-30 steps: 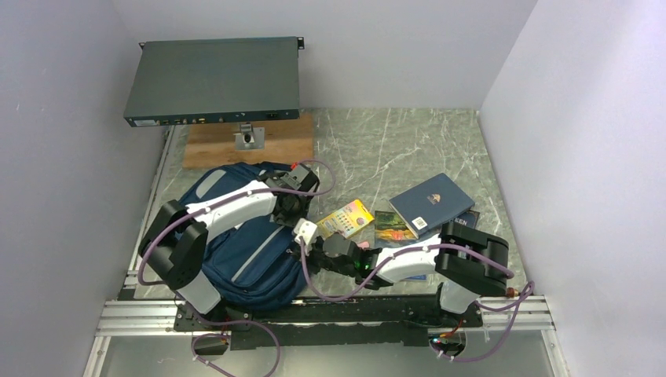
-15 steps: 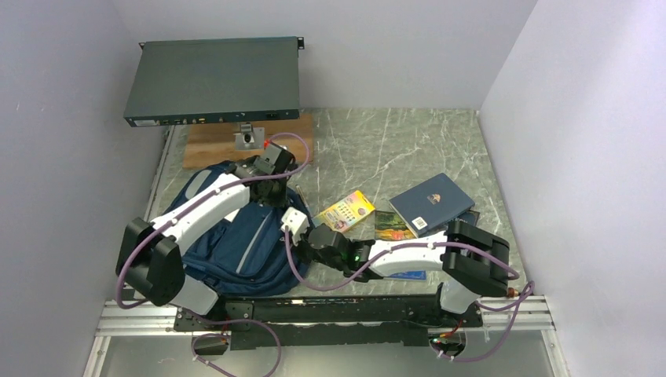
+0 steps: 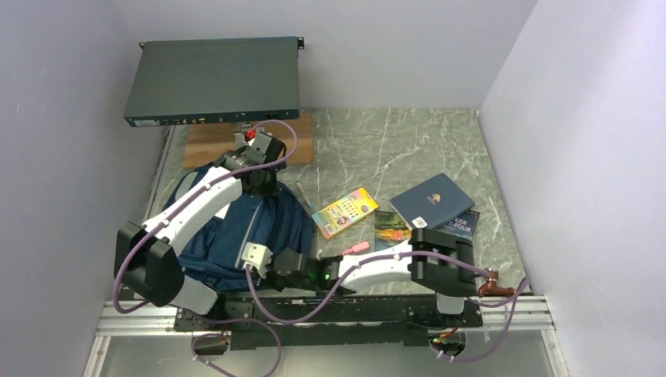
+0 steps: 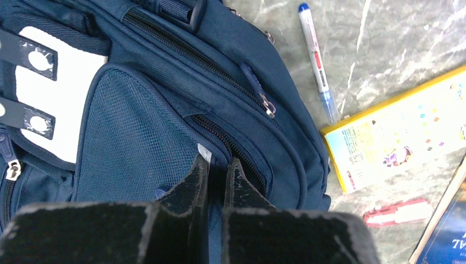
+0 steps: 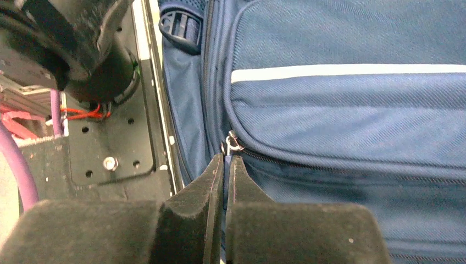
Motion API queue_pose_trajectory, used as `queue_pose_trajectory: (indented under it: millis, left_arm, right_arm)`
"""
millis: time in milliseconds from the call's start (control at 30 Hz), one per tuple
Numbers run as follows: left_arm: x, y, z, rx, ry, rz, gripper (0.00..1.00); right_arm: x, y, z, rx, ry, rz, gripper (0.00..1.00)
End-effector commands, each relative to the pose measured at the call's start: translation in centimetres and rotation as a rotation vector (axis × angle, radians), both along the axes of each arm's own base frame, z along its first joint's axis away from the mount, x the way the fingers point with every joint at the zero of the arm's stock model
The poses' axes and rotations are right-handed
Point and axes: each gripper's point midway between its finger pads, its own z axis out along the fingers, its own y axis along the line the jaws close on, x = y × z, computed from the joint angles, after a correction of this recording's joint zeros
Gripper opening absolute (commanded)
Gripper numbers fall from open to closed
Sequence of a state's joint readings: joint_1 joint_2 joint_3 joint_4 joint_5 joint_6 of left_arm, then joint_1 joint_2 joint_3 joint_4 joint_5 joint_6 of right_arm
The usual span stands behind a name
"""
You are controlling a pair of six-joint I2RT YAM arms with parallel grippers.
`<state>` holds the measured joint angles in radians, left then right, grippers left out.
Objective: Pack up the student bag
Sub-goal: Unzip the student bag at the center of the board.
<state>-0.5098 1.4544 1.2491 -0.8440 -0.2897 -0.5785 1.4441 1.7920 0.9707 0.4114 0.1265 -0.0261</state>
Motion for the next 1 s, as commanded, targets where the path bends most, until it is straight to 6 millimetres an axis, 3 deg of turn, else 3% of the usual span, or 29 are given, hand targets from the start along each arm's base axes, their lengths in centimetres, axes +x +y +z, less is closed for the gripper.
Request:
queue_pose_trajectory:
  millis: [0,267,433,467,567,667,733,767,800,967]
  left_arm:
    - [4.2,1.0,5.1,-0.029,-0.212,0.125,0.0]
    - [4.5,0.6,4.2,-0.036,-0.184,0.103,0.0]
    - [4.1,0.2,2.9,-0.057,-0.155,0.084,0.0]
    - [4.0,0.0,2.9,-0.061,-0.15,0.07,0.0]
    - [3.9,-0.5,2.8,-0.062,-0.14,0.013,0.0]
    - [3.8,-2.0,3.2,-0.102,-0.138,-0.095,0.0]
    - [3.7,-3.2,3.6,-0.133,-0.132,-0.174,0.0]
    - [3.7,-3.5,3.7,-0.14,-0.125,-0.203,0.0]
    - [3.5,-3.8,3.8,-0.143,-0.118,-0.232,0.0]
    - [3.0,-5.0,4.5,-0.177,-0.12,-0.332,0.0]
  right_arm:
    - [-2.7,3.9,2.0,0.058,0.004,0.113,0.0]
    - [-3.0,7.0,-2.0,-0.045,-0.045,0.117,0.0]
    - [0.0,6.8,-1.3,-0.054,-0.115,-0.024,0.06]
    - [0.2,6.3,-1.0,-0.045,-0.111,-0.039,0.12]
    - [0.1,4.0,1.4,0.029,-0.083,-0.064,0.45]
    - [0.6,0.0,3.0,0.079,0.001,-0.128,0.58]
    - [1.7,-2.7,2.7,0.072,0.093,-0.186,0.7]
    - [2.2,-3.7,3.2,0.086,0.132,-0.211,0.92]
    - [2.7,-4.8,4.3,0.114,0.161,-0.238,0.99]
    - [6.0,-9.0,5.7,0.283,0.447,-0.468,1.0]
